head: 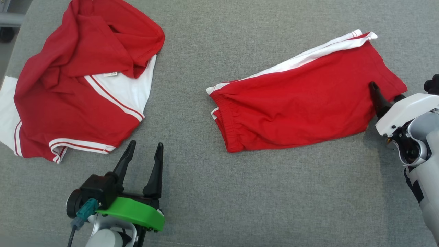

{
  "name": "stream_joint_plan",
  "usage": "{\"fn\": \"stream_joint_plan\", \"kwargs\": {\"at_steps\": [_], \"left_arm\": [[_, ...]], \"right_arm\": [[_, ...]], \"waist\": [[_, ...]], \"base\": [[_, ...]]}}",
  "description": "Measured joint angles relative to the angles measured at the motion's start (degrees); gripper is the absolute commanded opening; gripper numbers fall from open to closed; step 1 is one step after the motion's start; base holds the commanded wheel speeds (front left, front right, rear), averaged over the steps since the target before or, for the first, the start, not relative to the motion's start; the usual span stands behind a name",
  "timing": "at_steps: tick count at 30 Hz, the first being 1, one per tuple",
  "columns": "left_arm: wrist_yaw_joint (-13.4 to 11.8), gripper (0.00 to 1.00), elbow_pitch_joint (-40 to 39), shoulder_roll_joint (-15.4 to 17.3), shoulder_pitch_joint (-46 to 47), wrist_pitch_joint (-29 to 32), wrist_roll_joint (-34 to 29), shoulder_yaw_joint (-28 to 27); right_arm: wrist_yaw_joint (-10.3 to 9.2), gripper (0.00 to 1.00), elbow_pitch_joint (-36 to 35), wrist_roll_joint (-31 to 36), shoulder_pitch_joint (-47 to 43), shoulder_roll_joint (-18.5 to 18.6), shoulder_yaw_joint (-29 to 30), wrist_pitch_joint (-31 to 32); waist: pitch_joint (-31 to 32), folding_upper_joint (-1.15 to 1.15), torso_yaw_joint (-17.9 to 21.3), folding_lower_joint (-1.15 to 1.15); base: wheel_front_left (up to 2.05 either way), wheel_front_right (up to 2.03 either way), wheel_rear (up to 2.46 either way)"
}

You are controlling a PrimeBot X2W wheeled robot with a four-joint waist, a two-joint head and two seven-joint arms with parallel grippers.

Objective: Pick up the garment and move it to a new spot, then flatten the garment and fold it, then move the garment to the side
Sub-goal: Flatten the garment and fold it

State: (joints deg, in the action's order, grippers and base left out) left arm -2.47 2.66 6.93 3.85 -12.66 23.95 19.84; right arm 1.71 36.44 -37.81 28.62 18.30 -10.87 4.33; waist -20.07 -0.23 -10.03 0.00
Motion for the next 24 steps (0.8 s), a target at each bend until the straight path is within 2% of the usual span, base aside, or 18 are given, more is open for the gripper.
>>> {"fn": "stream_joint_plan", "kwargs": {"at_steps": [2, 3, 4, 5, 6, 9, 13, 24], "left_arm": [[0.0, 1.0, 0.12, -0.05, 0.01, 0.0, 0.0, 0.01], [0.0, 1.0, 0.18, -0.07, 0.02, -0.01, 0.01, 0.01], [0.0, 1.0, 0.29, -0.11, 0.02, -0.01, 0.01, 0.01], [0.0, 1.0, 0.29, -0.11, 0.02, -0.01, 0.01, 0.01], [0.0, 1.0, 0.32, -0.13, 0.03, -0.01, 0.01, 0.01], [0.0, 1.0, 0.56, -0.2, 0.04, -0.03, 0.03, -0.22], [-0.04, 1.0, 0.88, -0.2, 0.04, -0.11, 0.38, -1.21], [-0.07, 1.0, 1.83, -0.22, 0.02, -0.59, 0.58, -1.92]], "right_arm": [[0.6, 1.0, 0.78, -0.73, 0.49, 0.0, -0.03, 1.15], [0.92, 0.92, 1.12, -1.26, 0.71, -0.03, 0.09, 1.64], [1.8, 0.49, 1.77, -2.61, 1.2, -0.22, 0.32, 2.89], [1.8, 0.28, 1.77, -2.61, 1.2, -0.22, 0.32, 2.89], [2.29, 0.0, 2.04, -3.25, 1.38, -0.24, 0.32, 3.55], [3.89, 0.0, 2.69, -6.5, 1.46, -1.22, 0.67, 5.82], [4.82, 0.0, 2.76, -9.61, 1.5, -3.01, 0.97, 7.6], [5.33, 0.0, 2.25, -13.79, 0.69, -3.48, 1.79, 9.67]], "waist": [[0.01, 0.0, 0.05, 0.0], [0.02, 0.0, 0.09, 0.0], [0.06, 0.0, 0.17, 0.0], [0.06, 0.0, 0.17, 0.0], [0.09, 0.0, 0.22, 0.0], [0.24, 0.0, 0.4, 0.0], [0.79, 0.0, 1.0, 0.0], [2.74, 0.0, 4.37, 0.0]], "base": [[0.0, 0.0, 0.0], [0.0, 0.0, 0.0], [0.0, 0.0, 0.0], [0.0, 0.0, 0.0], [0.0, 0.0, 0.0], [0.0, 0.0, 0.0], [0.0, 0.0, 0.0], [0.0, 0.0, 0.0]]}}
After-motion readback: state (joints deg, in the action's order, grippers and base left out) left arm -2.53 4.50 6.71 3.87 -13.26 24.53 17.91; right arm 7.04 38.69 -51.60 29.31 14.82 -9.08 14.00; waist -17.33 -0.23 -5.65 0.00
